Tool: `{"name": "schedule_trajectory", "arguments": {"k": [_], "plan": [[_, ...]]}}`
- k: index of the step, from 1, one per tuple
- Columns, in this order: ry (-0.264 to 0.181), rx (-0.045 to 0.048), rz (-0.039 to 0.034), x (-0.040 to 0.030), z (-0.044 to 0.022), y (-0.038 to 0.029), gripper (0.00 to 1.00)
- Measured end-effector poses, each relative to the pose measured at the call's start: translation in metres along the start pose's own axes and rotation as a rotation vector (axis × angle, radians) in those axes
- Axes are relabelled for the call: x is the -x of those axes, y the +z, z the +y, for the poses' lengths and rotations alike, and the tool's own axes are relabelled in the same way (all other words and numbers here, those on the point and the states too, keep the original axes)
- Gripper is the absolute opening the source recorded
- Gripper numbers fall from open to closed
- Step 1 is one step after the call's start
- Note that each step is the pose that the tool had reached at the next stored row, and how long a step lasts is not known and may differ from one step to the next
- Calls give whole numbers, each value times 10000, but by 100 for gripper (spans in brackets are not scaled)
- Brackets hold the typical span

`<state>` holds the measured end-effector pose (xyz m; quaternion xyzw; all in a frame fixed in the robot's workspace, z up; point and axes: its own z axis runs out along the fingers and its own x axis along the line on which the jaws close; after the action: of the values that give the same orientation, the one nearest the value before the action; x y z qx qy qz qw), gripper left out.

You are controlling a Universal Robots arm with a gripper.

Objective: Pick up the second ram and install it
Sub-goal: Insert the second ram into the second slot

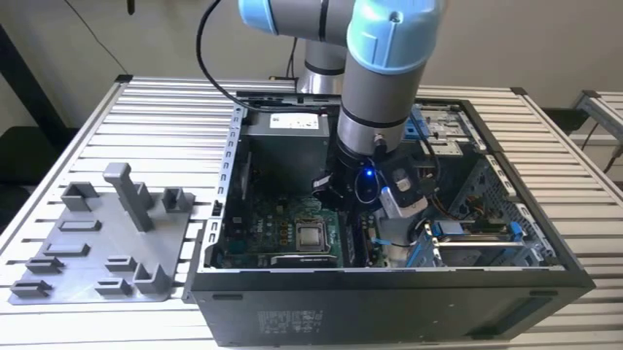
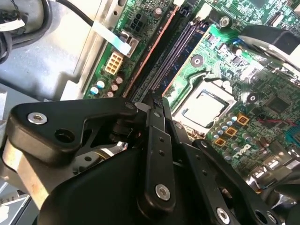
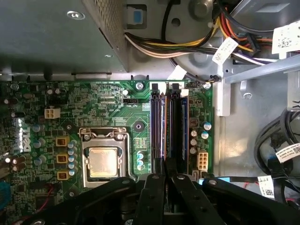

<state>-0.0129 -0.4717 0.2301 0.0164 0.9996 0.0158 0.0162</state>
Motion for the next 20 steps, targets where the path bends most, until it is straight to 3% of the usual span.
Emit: {"name": "schedule_trajectory", "arguments": {"k": [9, 20], "plan": [[209, -11, -5, -2, 5, 32, 13], [-216, -18, 6, -12, 7, 40, 13]]}}
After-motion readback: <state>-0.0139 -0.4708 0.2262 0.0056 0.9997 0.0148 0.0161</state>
